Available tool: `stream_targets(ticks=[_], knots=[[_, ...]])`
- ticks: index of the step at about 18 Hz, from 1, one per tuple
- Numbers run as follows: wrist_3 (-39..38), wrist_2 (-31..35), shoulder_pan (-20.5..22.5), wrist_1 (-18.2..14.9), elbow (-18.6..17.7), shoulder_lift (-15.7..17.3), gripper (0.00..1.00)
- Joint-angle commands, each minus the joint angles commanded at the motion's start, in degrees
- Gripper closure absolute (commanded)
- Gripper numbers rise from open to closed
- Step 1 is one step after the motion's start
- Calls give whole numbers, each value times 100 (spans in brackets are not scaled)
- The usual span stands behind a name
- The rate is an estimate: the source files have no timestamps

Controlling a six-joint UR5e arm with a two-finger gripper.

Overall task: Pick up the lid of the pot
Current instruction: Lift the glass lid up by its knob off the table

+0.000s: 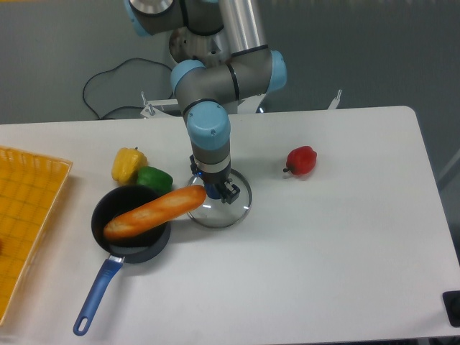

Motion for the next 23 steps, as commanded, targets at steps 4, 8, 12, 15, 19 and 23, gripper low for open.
stream_targets(ticks=[4, 8, 12, 15, 19, 23], knots=[[98, -17, 35, -204, 194, 18, 47], [325, -18, 184, -222, 256, 52, 47], [678, -53, 369, -248, 238, 193, 47], [678, -62, 405, -266, 335, 228, 47], [923, -123, 518, -432, 554, 299, 47], [1152, -316, 721, -845, 809, 439, 47]])
